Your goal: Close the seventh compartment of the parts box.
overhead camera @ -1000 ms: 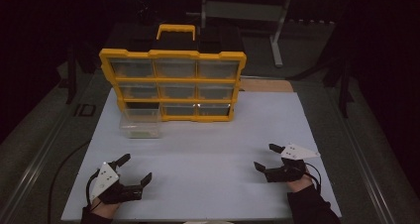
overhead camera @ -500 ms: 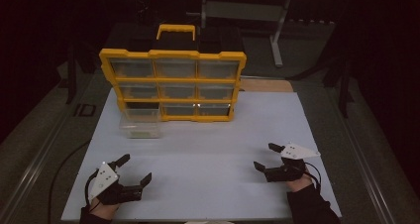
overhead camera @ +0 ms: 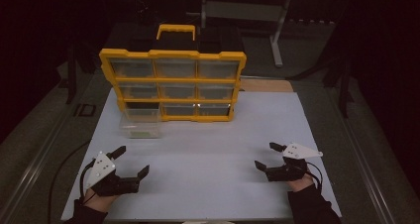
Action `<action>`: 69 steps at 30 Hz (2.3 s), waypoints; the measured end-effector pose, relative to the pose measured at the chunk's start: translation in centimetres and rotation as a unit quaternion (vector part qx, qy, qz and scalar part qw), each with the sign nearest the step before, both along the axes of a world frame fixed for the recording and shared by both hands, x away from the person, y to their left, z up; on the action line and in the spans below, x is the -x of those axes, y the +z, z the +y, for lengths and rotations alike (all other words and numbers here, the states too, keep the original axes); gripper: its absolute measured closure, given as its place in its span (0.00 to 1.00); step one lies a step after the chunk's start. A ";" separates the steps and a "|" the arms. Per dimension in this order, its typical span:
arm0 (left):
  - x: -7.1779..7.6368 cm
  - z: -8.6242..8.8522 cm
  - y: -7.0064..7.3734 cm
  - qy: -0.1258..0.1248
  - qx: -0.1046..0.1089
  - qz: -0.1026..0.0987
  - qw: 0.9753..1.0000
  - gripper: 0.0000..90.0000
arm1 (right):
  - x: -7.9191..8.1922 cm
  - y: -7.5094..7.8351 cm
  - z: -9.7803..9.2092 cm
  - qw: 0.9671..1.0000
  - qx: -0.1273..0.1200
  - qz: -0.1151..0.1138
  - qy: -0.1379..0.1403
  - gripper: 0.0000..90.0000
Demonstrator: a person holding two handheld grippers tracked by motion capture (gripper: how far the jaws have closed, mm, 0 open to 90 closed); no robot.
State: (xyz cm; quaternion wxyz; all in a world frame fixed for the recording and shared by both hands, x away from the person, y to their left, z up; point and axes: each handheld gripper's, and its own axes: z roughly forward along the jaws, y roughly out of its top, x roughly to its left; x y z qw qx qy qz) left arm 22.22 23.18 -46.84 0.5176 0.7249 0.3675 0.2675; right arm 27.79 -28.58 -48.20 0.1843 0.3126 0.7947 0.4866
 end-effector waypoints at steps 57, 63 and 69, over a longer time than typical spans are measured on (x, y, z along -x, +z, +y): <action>-8.7 -0.4 -4.2 0.112 -0.108 0.092 0.983 0.99 | -0.3 -0.2 0.1 1.000 0.004 0.001 0.002 0.12; -9.4 -0.5 -4.0 0.116 -0.111 0.095 0.983 1.00 | -0.3 -0.3 0.1 1.000 0.003 0.001 0.002 0.12; -10.2 -0.4 -3.7 0.120 -0.101 0.097 0.983 1.00 | -0.3 -0.2 0.1 1.000 0.003 0.001 0.003 0.12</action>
